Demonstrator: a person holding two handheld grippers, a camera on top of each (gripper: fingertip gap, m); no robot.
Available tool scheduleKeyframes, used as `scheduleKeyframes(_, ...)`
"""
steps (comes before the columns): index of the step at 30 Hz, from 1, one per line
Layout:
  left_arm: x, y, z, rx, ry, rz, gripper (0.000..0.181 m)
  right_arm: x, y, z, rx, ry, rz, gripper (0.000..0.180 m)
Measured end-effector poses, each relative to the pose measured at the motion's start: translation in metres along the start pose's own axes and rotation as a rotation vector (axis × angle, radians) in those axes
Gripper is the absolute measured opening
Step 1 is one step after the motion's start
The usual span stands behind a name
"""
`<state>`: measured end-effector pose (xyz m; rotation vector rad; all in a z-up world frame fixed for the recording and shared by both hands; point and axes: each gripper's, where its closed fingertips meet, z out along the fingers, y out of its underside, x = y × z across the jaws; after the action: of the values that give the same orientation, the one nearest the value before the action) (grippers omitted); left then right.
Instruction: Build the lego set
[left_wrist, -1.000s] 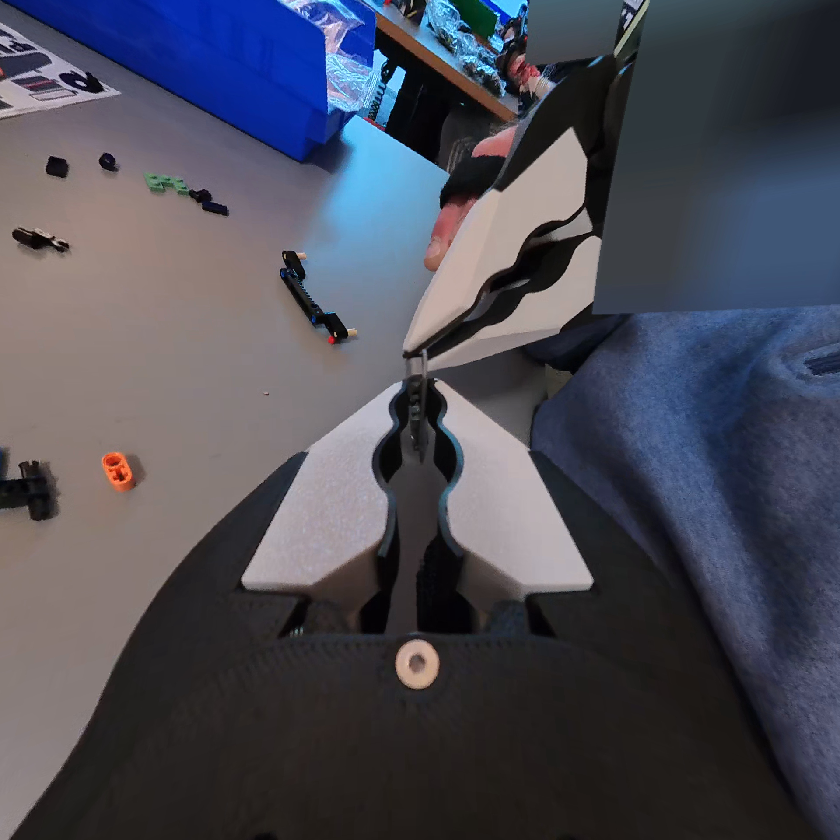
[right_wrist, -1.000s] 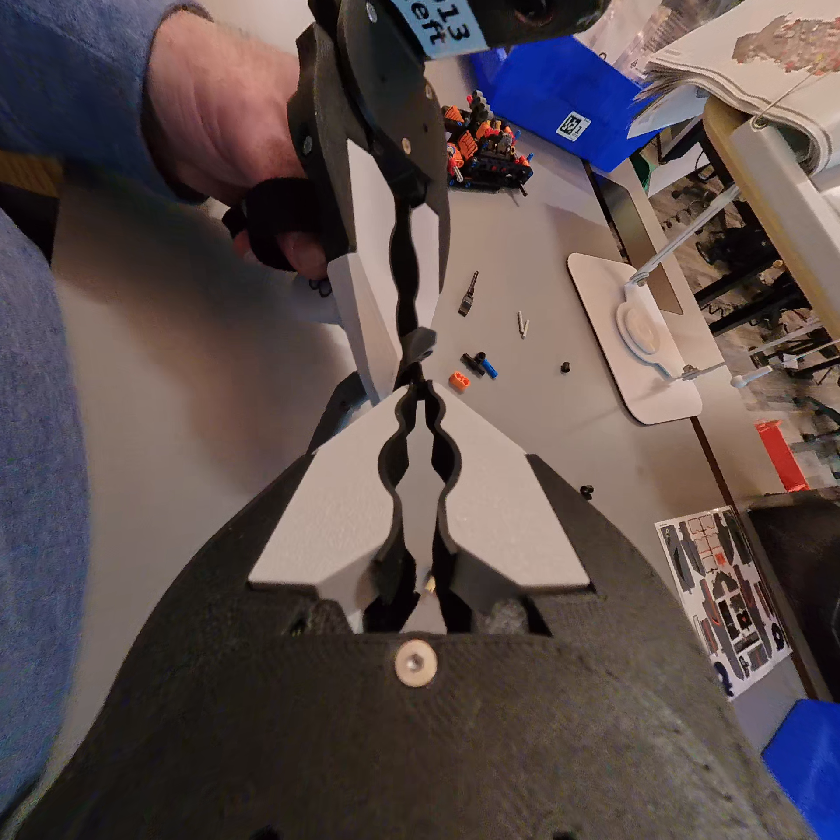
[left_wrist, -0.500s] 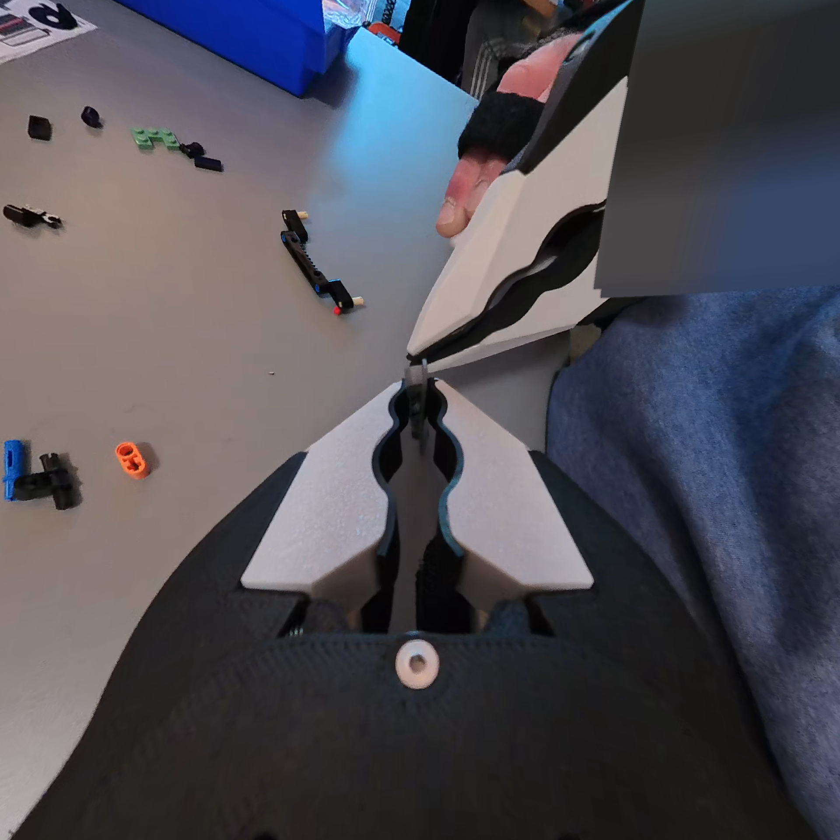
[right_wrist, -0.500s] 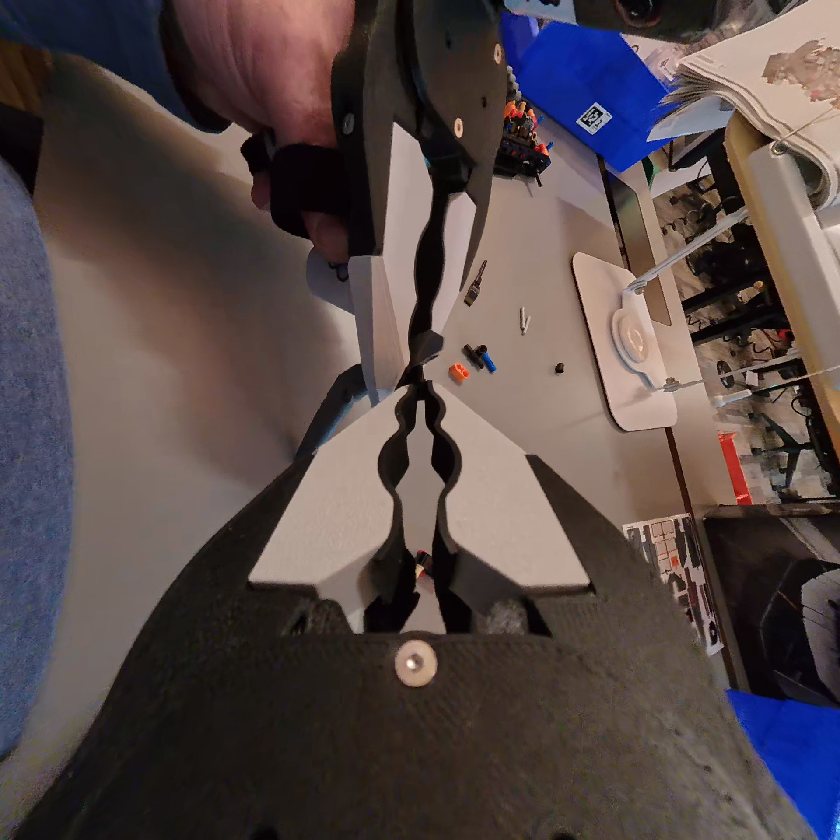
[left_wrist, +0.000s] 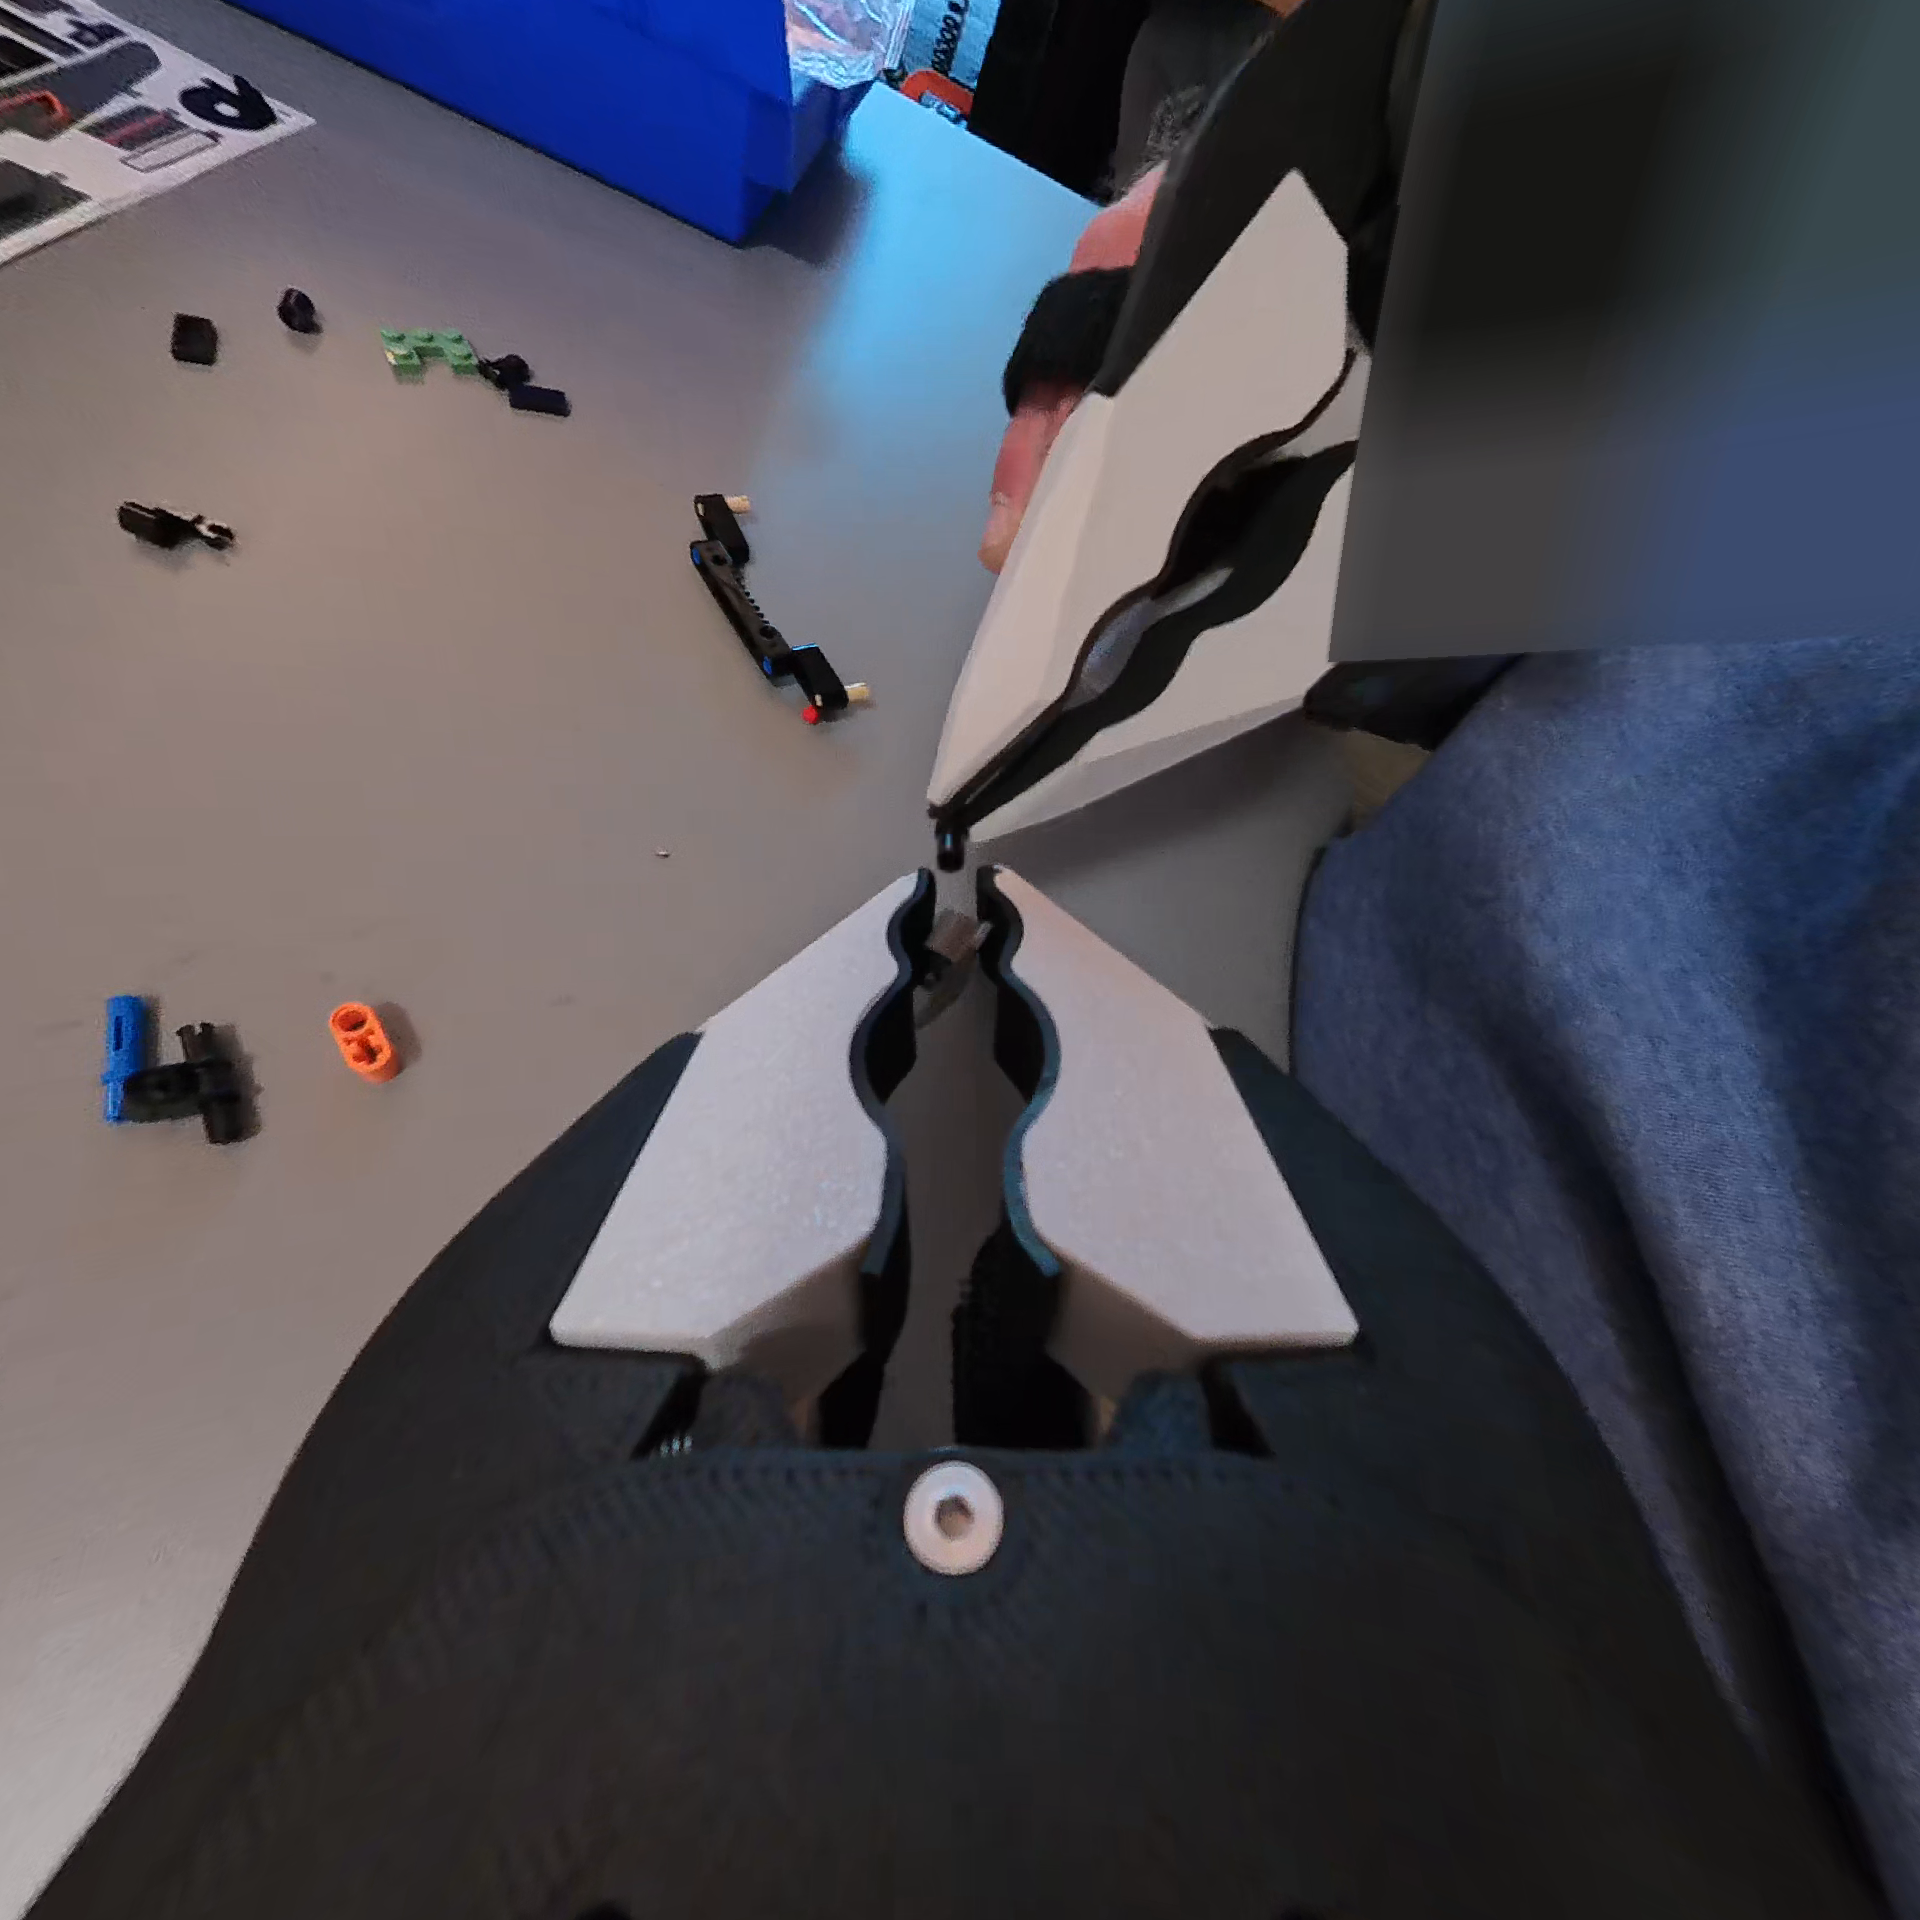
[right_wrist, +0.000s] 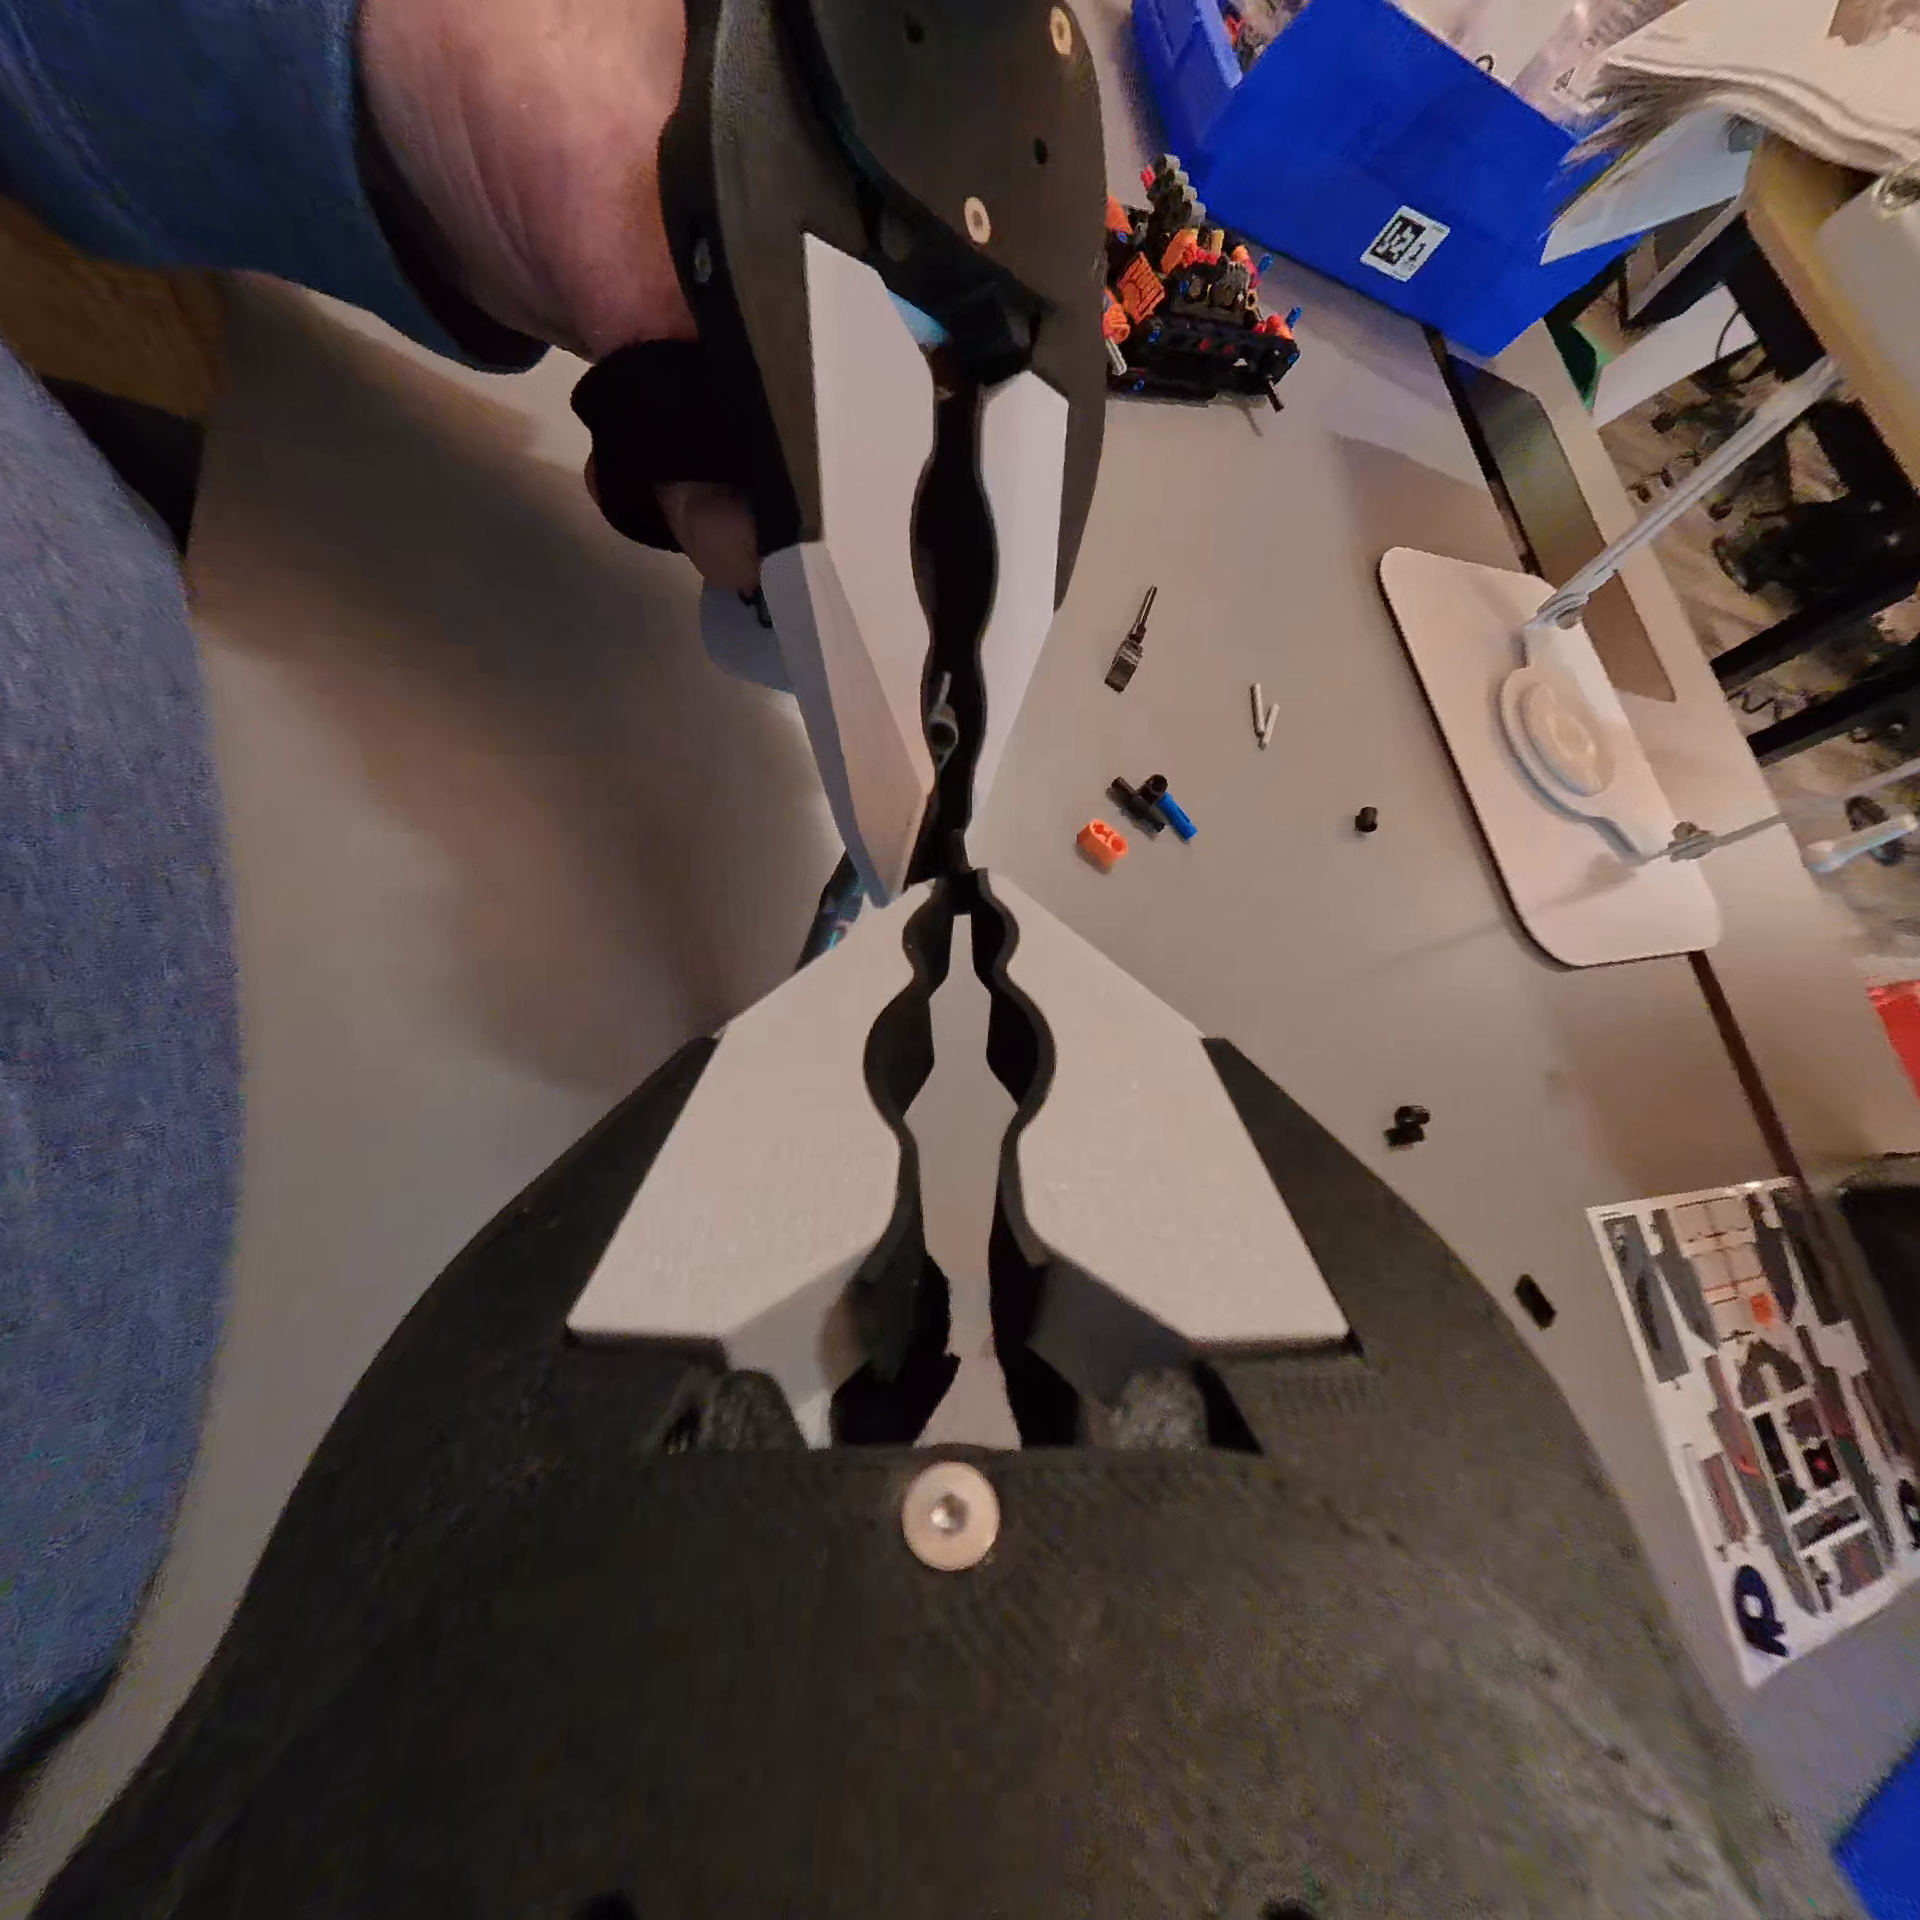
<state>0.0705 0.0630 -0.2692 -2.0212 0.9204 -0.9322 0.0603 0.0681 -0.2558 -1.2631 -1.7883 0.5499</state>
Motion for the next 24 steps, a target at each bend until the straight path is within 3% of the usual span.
scheduleKeyframes(14,-0.01,0.014,-0.002,-0.043,-0.038,-0.044,0.005,-0.022,0.029,0.0,-0.056,-0.179,0.179,0.001)
scheduleKeyframes(24,-0.023,0.031,0.0,-0.079,-0.11,-0.016,0.017,-0.025,0.036,0.008,-0.053,-0.278,0.337,0.001)
